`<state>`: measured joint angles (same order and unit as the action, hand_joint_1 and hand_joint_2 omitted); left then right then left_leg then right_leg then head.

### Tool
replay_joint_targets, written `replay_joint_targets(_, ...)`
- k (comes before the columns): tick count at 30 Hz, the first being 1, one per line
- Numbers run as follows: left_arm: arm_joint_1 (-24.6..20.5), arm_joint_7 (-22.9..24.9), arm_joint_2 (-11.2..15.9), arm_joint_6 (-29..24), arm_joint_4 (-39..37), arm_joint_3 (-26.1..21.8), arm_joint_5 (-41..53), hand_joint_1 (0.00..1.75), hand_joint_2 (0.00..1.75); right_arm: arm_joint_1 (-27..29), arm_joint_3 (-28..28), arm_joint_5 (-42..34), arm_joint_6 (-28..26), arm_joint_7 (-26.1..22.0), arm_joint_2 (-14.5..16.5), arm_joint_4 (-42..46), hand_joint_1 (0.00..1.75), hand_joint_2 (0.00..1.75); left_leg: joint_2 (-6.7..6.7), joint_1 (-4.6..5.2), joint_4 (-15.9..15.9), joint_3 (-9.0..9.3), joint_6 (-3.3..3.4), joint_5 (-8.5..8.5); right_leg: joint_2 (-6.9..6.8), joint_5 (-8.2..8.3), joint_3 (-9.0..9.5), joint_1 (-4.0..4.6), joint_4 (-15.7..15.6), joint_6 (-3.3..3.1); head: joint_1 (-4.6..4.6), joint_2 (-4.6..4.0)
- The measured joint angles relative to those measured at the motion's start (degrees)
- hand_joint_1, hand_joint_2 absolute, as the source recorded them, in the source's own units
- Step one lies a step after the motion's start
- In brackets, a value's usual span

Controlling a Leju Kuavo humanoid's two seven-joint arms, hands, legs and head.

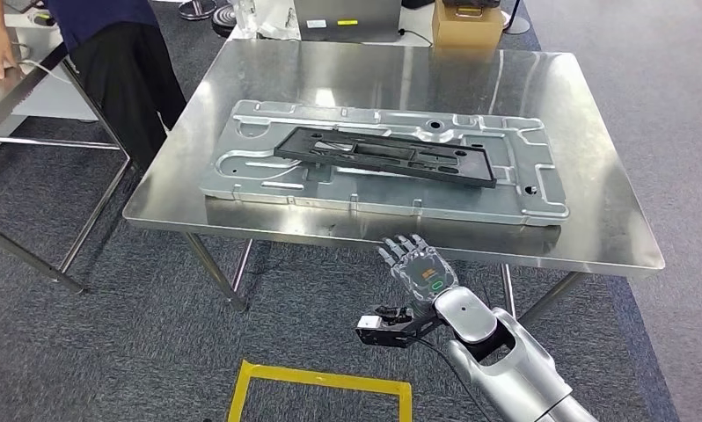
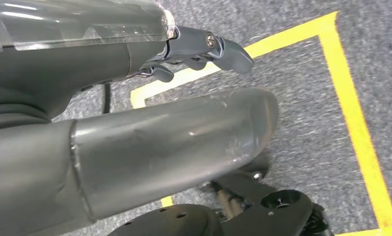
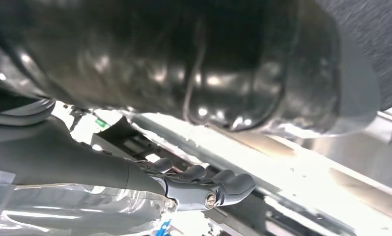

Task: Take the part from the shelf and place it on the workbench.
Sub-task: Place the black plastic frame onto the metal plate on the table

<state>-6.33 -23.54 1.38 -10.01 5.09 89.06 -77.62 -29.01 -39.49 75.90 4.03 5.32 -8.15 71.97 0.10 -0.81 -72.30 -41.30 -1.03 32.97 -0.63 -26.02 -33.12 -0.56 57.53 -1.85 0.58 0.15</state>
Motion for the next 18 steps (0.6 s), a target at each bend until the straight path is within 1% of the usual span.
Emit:
replay_joint_targets(1,-0.01,0.02,0.00,0.00,0.00,0.01,-0.08,0.00,0.00,0.04,-0.05,-0.05,0.01,-0.02,0.00,-0.04,0.00,0.00,0.00,-0.01,-2.07,0.29,-0.11,-0.11,-0.03,0.72,-1.04,0.02,0.14,0.06,0.01,0.00)
replay_joint_targets(2,-0.01,0.03,0.01,0.00,0.00,0.01,-0.14,0.00,0.00,0.08,-0.10,-0.08,0.01,-0.02,0.00,-0.07,0.00,0.00,0.01,-0.02,-2.29,1.40,-0.15,-1.39,-0.05,1.37,-2.05,0.03,0.33,0.17,0.00,0.00)
replay_joint_targets(3,-0.03,0.04,0.01,0.00,0.00,0.01,-0.19,0.00,0.00,0.11,-0.15,-0.11,0.02,-0.03,0.00,-0.08,0.00,0.00,0.01,-0.04,-0.54,3.47,-0.10,-3.04,-0.05,1.96,-3.03,0.02,0.58,0.32,-0.01,0.00)
replay_joint_targets(4,-0.08,0.04,0.02,-0.01,0.00,0.01,-0.23,0.00,0.00,0.11,-0.18,-0.13,0.01,-0.03,0.00,-0.07,0.00,0.00,-0.01,-0.05,2.84,6.40,0.04,-3.95,-0.05,2.49,-3.88,0.01,0.91,0.53,-0.01,0.00)
replay_joint_targets(5,-0.18,0.04,0.03,-0.02,0.00,0.00,-0.27,0.00,0.00,0.08,-0.20,-0.16,0.00,-0.03,-0.01,-0.05,0.00,0.00,-0.03,0.04,7.18,9.63,0.24,-3.89,-0.05,2.93,-4.61,0.07,1.26,0.79,-0.01,0.00)
replay_joint_targets(6,-0.26,0.04,0.03,-0.03,0.00,0.00,-0.30,0.00,0.00,0.07,-0.21,-0.20,-0.01,-0.03,-0.01,-0.04,0.00,0.00,-0.07,0.15,10.91,12.24,0.56,-3.22,-0.07,3.42,-5.09,0.14,1.52,1.11,0.00,0.00)
replay_joint_targets(7,-0.33,0.04,0.03,-0.04,0.00,0.00,-0.34,0.00,0.00,0.07,-0.21,-0.27,-0.02,-0.02,-0.02,-0.02,0.00,0.00,-0.11,0.31,13.52,13.81,0.92,-2.39,-0.11,3.92,-5.34,0.19,1.61,1.43,0.02,0.00)
replay_joint_targets(8,-0.35,0.04,0.03,-0.05,0.00,0.00,-0.39,0.00,0.00,0.09,-0.23,-0.36,-0.03,-0.02,-0.02,-0.02,0.00,0.00,-0.15,0.50,14.80,14.29,1.33,-2.05,-0.15,4.48,-5.46,0.22,1.53,1.78,0.02,0.00)
replay_joint_targets(9,-0.31,0.04,0.01,-0.06,0.01,0.00,-0.46,0.00,0.00,0.18,-0.27,-0.44,-0.03,-0.02,-0.05,-0.03,0.00,0.00,-0.12,0.49,14.98,13.84,1.85,-2.38,-0.13,5.04,-5.57,0.25,1.34,2.14,0.02,0.00)
replay_joint_targets(10,-0.28,0.05,-0.05,-0.07,0.02,0.01,-0.56,0.00,0.00,0.30,-0.30,-0.52,-0.03,0.02,-0.11,-0.04,0.00,0.00,0.01,0.43,15.07,13.32,2.37,-3.04,-0.01,4.97,-5.88,0.16,1.38,2.47,0.03,0.00)
replay_joint_targets(11,-0.26,0.08,-0.11,-0.07,0.03,0.01,-0.67,0.00,0.00,0.52,-0.32,-0.59,-0.05,0.09,-0.20,-0.05,0.00,0.00,0.16,0.32,15.16,12.69,2.98,-3.80,0.15,3.78,-6.38,0.10,2.04,2.78,0.02,0.00)
replay_joint_targets(12,-0.26,0.09,-0.18,-0.09,0.04,0.01,-0.78,0.00,0.00,0.83,-0.32,-0.64,-0.16,0.25,-0.30,-0.06,0.00,0.00,0.32,0.20,15.27,11.89,3.51,-4.65,0.31,1.51,-7.09,0.04,3.67,3.06,0.04,0.00)
replay_joint_targets(13,-0.27,0.11,-0.21,-0.12,0.04,0.01,-0.88,0.00,0.00,1.27,-0.25,-0.72,-0.42,0.48,-0.42,-0.05,0.00,0.00,0.43,0.19,15.26,11.08,3.90,-5.44,0.41,-1.62,-7.90,-0.09,6.46,3.29,0.04,0.00)
replay_joint_targets(14,-0.24,0.12,-0.22,-0.15,0.04,0.01,-0.97,0.00,0.00,1.89,-0.09,-0.81,-0.83,0.77,-0.51,-0.04,0.00,0.00,0.46,0.22,15.23,10.09,4.13,-6.20,0.44,-4.71,-8.64,-0.12,10.10,3.50,0.04,0.00)
replay_joint_targets(15,-0.21,0.13,-0.22,-0.18,0.04,0.01,-1.12,0.00,0.00,2.62,0.11,-0.90,-1.37,1.06,-0.59,-0.03,0.00,0.00,0.47,0.26,15.17,9.14,4.18,-6.92,0.44,-6.75,-9.12,-0.16,13.72,3.67,0.04,0.00)
replay_joint_targets(16,-0.16,0.15,-0.22,-0.19,0.04,0.00,-1.28,0.00,0.00,3.51,0.38,-0.98,-1.97,1.37,-0.65,-0.02,0.00,0.00,0.47,0.28,15.08,8.17,4.15,-7.61,0.44,-7.41,-9.12,-0.19,16.46,3.79,0.04,0.00)
replay_joint_targets(17,-0.12,0.15,-0.25,-0.22,0.04,-0.01,-1.44,0.00,0.00,4.60,0.72,-1.04,-2.65,1.66,-0.69,0.08,0.00,0.00,0.46,0.29,14.95,7.20,4.08,-8.26,0.44,-6.69,-8.33,-0.19,17.59,3.83,0.04,0.00)
replay_joint_targets(18,-0.08,0.16,-0.30,-0.27,0.04,-0.01,-1.62,0.00,0.00,5.88,1.15,-1.05,-3.44,1.93,-0.73,0.31,0.00,0.00,0.44,0.30,14.78,6.29,3.98,-8.84,0.44,-5.17,-6.63,-0.20,16.80,3.77,0.04,0.00)
